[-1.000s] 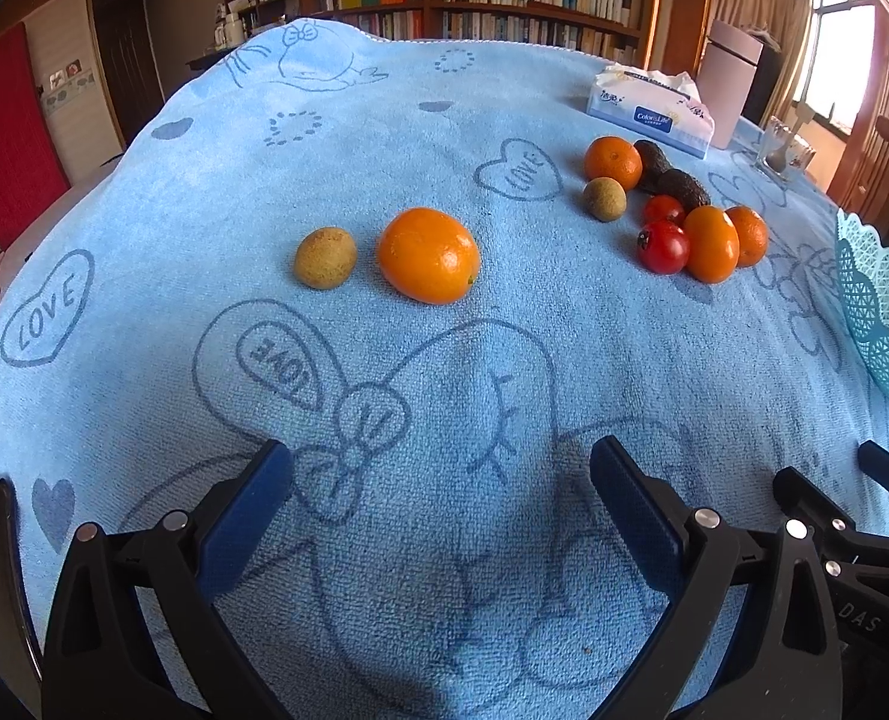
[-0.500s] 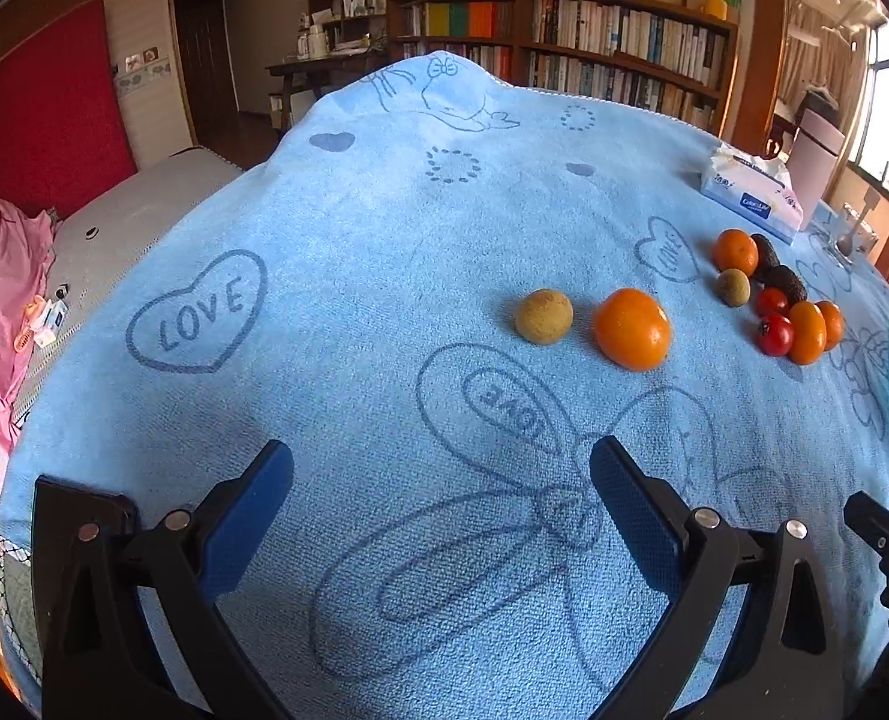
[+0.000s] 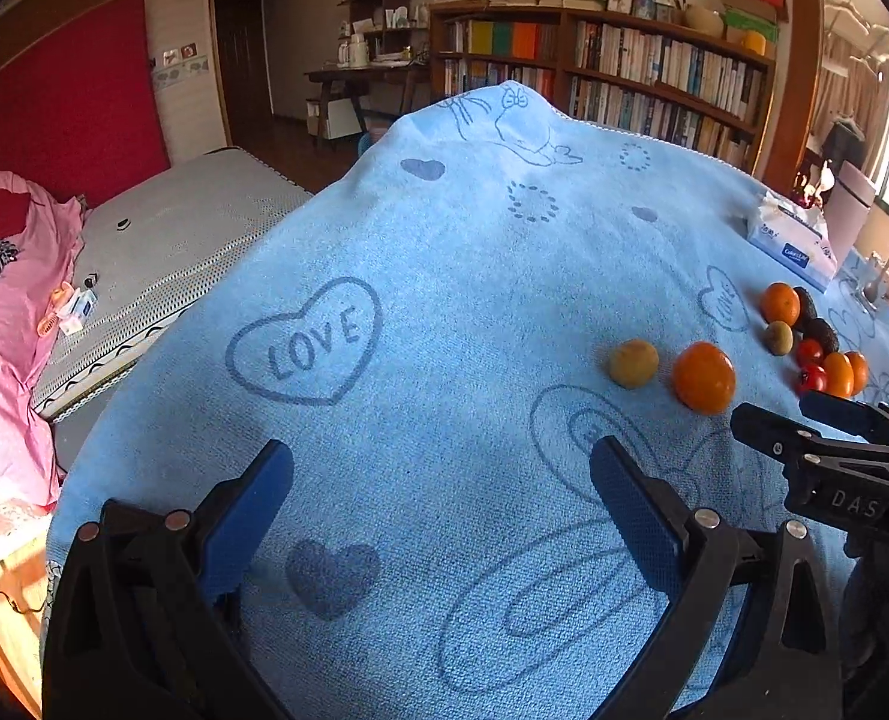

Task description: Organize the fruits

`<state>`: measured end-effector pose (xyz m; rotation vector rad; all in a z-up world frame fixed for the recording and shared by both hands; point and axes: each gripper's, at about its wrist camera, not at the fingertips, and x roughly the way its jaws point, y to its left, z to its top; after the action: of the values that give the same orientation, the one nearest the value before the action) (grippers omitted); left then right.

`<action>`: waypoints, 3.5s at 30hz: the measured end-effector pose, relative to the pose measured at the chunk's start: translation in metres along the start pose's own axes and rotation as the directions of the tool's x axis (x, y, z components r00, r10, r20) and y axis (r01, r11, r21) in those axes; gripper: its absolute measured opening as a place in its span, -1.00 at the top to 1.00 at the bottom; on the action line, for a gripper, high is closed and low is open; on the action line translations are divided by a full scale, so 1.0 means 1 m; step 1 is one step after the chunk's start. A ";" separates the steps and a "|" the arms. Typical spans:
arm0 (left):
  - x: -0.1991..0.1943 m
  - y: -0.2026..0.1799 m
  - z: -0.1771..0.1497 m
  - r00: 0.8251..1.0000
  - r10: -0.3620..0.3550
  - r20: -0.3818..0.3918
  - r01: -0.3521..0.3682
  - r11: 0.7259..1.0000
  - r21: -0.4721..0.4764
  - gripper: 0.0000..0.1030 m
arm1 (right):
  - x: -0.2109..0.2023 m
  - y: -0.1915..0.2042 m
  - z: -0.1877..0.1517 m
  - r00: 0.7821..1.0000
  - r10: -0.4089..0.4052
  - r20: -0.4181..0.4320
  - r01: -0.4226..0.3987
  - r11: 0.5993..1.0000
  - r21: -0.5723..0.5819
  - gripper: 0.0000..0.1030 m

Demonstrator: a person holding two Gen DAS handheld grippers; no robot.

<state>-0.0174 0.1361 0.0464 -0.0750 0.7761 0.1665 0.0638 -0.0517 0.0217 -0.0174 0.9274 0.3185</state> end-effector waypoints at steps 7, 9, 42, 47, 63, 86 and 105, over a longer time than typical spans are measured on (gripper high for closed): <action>0.007 0.009 0.006 1.000 0.010 -0.017 -0.011 1.000 -0.017 -0.91 | 0.031 0.021 0.019 0.998 0.056 -0.037 -0.058 0.997 -0.048 -0.16; 0.008 0.009 0.009 1.000 0.008 -0.019 -0.009 1.000 -0.020 -0.91 | 0.034 0.024 0.018 0.999 0.035 -0.032 -0.037 0.997 -0.062 -0.07; 0.069 -0.086 0.033 0.965 -0.226 -0.135 0.234 0.971 0.051 0.46 | -0.126 -0.121 -0.069 0.980 -0.097 0.172 0.042 0.952 0.302 0.22; 0.060 -0.092 0.031 0.967 -0.220 -0.131 0.229 0.972 0.056 0.46 | -0.150 -0.147 -0.081 0.966 -0.153 0.207 0.069 0.928 0.366 0.22; 0.010 -0.143 0.026 0.957 -0.275 -0.090 0.286 0.945 0.161 0.45 | -0.195 -0.227 -0.130 0.876 -0.439 0.198 0.258 0.776 0.575 -0.24; -0.037 -0.252 0.003 0.914 -0.388 -0.116 0.403 0.846 0.349 0.45 | -0.231 -0.250 -0.184 0.806 -0.551 0.217 0.316 0.710 0.629 -0.27; 0.044 -0.109 0.016 0.995 -0.030 -0.099 0.042 0.992 0.119 0.14 | -0.225 -0.248 -0.188 0.821 -0.532 0.210 0.306 0.719 0.624 -0.34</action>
<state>0.0442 0.0366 0.0277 0.0178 0.8794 0.0815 -0.1401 -0.3754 0.0558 0.3682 0.5727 -0.4000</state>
